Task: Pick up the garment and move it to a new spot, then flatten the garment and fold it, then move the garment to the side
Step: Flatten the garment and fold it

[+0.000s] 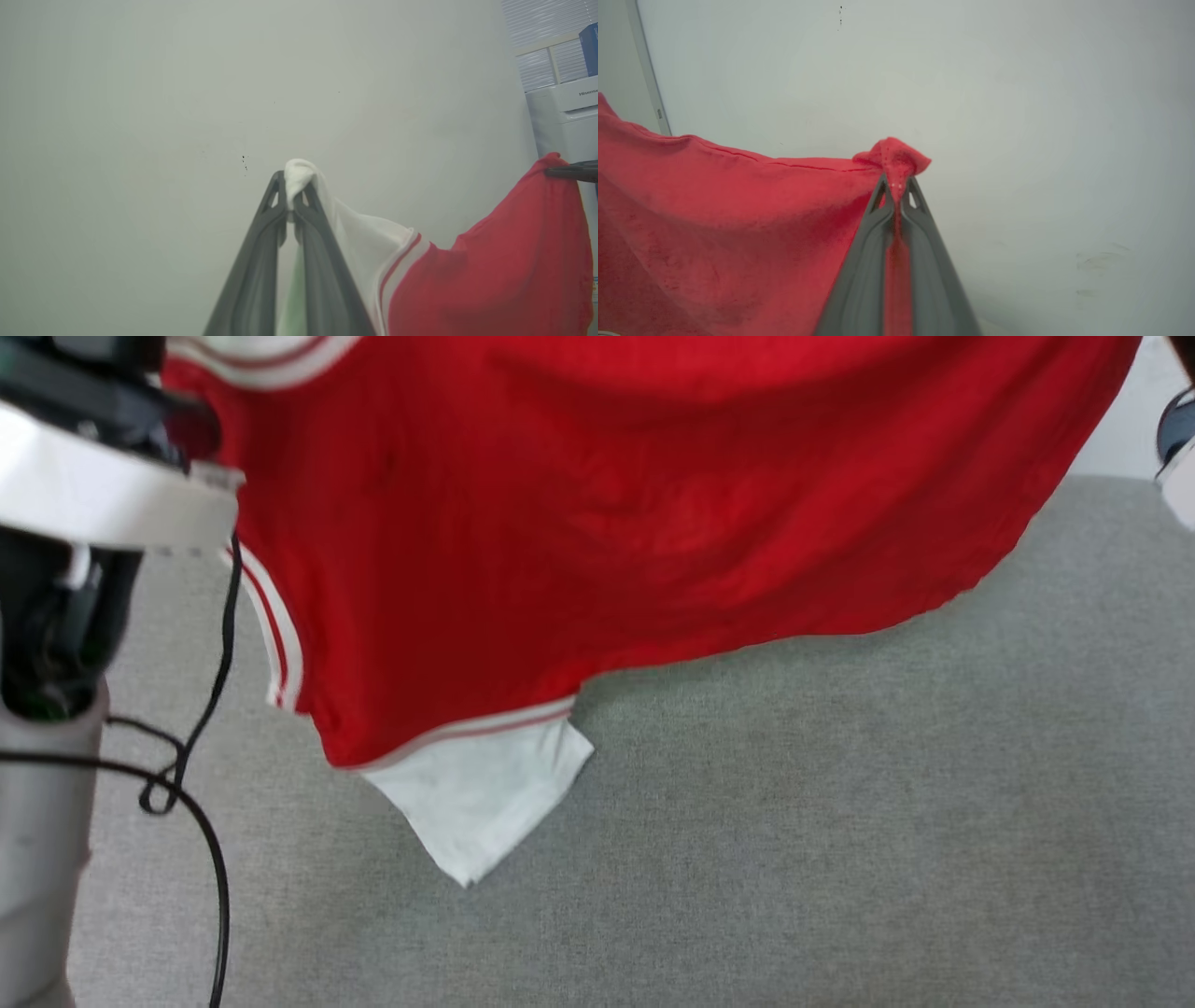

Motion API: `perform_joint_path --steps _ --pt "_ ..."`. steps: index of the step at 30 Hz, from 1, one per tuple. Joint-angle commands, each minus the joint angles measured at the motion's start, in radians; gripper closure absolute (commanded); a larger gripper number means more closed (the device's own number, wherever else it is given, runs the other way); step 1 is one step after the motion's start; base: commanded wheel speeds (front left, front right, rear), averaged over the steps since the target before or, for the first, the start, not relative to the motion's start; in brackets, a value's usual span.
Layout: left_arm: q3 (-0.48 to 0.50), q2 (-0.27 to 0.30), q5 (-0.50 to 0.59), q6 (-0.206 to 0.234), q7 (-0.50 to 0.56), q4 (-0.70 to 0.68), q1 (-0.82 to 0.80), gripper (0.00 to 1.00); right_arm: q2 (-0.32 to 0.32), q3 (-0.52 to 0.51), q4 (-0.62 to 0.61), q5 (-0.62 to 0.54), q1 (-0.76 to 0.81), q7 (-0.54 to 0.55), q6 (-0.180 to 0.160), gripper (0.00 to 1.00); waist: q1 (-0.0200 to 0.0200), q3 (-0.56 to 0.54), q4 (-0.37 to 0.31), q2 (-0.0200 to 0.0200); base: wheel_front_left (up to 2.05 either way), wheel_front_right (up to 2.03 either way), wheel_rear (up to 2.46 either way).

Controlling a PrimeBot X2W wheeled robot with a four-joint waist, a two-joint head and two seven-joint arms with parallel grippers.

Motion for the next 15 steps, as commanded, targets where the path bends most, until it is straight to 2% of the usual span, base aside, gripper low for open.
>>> perform_joint_path --steps 1,7,15 --pt "-0.006 -0.006 -0.009 -0.007 0.004 0.022 -0.058 1.00 0.012 -0.017 -0.013 -0.015 -0.037 0.011 -0.001 1.00 0.0000 0.047 0.005 0.0000 0.00 0.00 0.00" --pt "-0.031 -0.028 -0.026 -0.024 -0.002 0.118 -0.269 1.00 0.032 -0.060 -0.013 -0.066 -0.169 0.043 -0.001 1.00 0.0000 0.179 0.017 0.0000 0.00 0.00 0.00" --pt "-0.072 -0.024 -0.021 -0.039 -0.029 0.319 -0.620 1.00 0.082 -0.078 0.088 -0.148 -0.446 0.043 -0.001 1.00 0.0000 0.357 0.011 0.0000 0.00 0.00 0.00"
